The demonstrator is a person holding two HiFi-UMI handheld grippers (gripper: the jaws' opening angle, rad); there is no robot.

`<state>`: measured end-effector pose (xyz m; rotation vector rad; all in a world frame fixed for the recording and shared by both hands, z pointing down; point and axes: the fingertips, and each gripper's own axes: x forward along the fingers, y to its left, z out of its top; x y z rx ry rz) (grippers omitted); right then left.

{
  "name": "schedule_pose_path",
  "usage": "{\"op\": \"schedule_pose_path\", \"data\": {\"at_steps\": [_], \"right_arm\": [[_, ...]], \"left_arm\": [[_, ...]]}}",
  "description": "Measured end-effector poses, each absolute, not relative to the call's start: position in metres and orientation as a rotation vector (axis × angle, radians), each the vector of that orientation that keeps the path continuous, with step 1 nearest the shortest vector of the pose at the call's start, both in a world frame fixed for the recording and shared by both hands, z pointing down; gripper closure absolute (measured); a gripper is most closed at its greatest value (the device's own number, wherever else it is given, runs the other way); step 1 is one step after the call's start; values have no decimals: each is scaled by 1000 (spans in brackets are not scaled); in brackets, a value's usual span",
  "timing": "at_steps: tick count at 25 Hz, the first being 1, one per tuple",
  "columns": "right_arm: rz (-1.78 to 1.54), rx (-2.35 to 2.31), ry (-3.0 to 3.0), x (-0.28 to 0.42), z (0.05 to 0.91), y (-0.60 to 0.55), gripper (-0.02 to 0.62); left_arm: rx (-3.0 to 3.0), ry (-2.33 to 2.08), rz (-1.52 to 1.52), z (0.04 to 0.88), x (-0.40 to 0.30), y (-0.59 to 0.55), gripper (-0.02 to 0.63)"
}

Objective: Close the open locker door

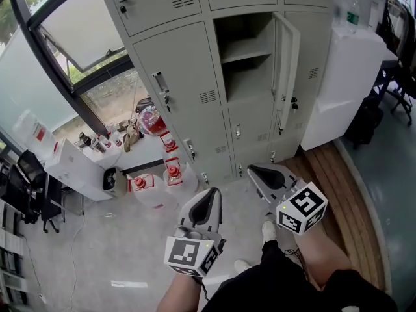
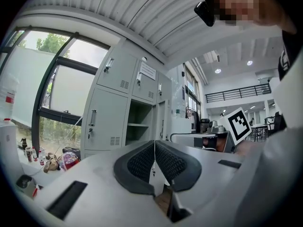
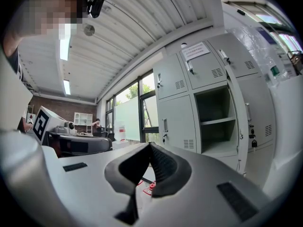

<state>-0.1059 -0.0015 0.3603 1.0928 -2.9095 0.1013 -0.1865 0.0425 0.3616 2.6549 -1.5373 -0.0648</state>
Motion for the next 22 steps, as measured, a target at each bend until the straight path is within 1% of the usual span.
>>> {"op": "schedule_pose_path", "data": {"at_steps": [9,17,18,19,21,22], "right_arm": [[83,1119,-2922,-89,353,-25,541],[62,1210,-2910,-54,342,-64,541],[49,1234,-2904,-48,341,-71,507],[39,1257,-2897,-42,340,-77,350],[36,1307,-2879,-28,339,-90,339],[40,1332,-2870,-21,339,-97,324]], "left_arm": [[2656,-1550,-68,358,-173,22,586],[2665,-1530,-70,350,-145,-13,586],[2667,-1527,-70,350,-142,-18,586],[2668,-1522,-68,351,-138,-22,586],[2670,-1509,-64,352,-131,-32,586],[2671,-1502,-62,353,-127,-37,586]]}}
